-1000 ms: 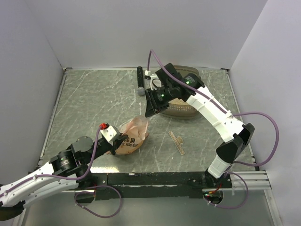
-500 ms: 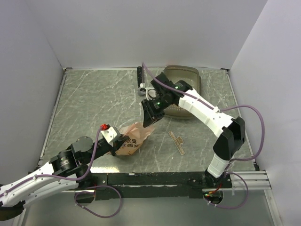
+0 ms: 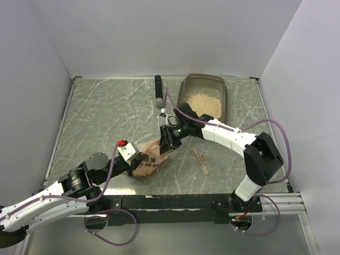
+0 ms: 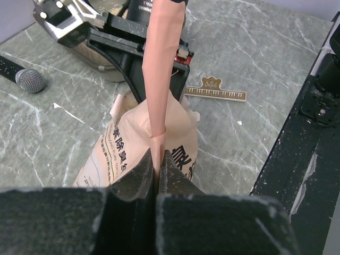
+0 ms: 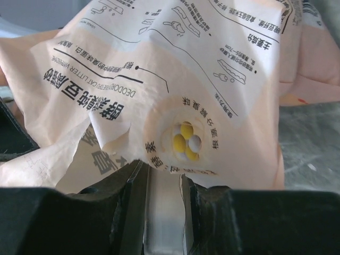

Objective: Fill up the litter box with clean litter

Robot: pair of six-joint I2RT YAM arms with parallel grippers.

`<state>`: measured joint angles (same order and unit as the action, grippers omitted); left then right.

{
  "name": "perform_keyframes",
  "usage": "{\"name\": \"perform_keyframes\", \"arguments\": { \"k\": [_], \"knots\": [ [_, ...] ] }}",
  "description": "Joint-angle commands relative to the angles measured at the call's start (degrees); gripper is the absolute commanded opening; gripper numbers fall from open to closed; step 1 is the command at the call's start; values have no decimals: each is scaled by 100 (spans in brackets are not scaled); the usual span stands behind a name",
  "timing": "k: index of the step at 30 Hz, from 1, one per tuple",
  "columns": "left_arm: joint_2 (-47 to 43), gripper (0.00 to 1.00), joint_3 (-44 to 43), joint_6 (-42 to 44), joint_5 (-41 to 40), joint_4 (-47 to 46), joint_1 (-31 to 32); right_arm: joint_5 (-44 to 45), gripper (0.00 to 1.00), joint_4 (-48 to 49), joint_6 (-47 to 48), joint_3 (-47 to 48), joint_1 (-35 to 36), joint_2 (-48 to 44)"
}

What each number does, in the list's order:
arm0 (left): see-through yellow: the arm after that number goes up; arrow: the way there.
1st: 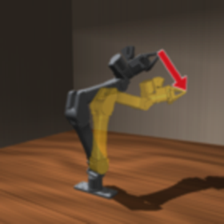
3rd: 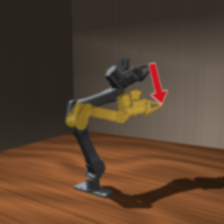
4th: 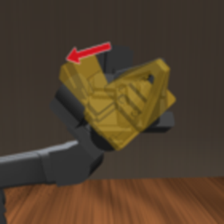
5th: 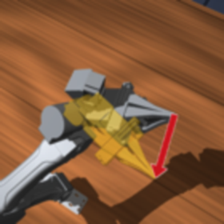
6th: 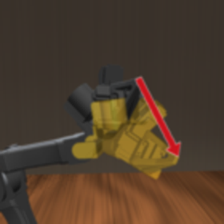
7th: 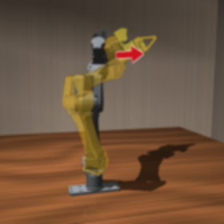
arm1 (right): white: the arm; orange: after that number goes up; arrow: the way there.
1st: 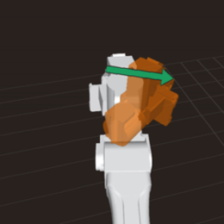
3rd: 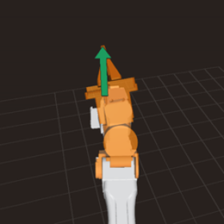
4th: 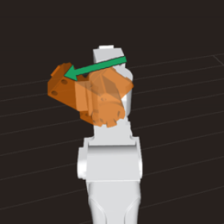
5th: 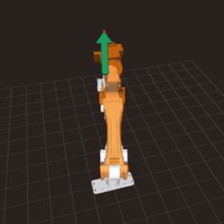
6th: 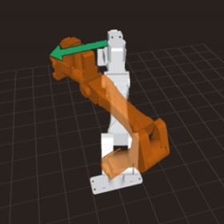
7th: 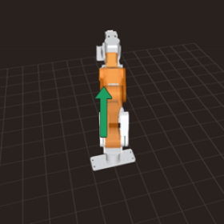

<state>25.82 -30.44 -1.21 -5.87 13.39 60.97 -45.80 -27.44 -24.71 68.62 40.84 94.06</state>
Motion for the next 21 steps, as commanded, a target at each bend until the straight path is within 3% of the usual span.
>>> {"name": "perform_keyframes", "arguments": {
  "k": [1,14,21],
  "knots": [
    [46,1,-138,-55,33,-266,29,-69,0,1275,-438,-577,117,-177],
    [37,1,-120,7,59,-258,29,-614,0,4069,-1694,-2379,-15,-1231],
    [107,1,-103,7,7,-293,20,-816,0,4949,-2300,-3003,-111,-1794]
  ]
}}
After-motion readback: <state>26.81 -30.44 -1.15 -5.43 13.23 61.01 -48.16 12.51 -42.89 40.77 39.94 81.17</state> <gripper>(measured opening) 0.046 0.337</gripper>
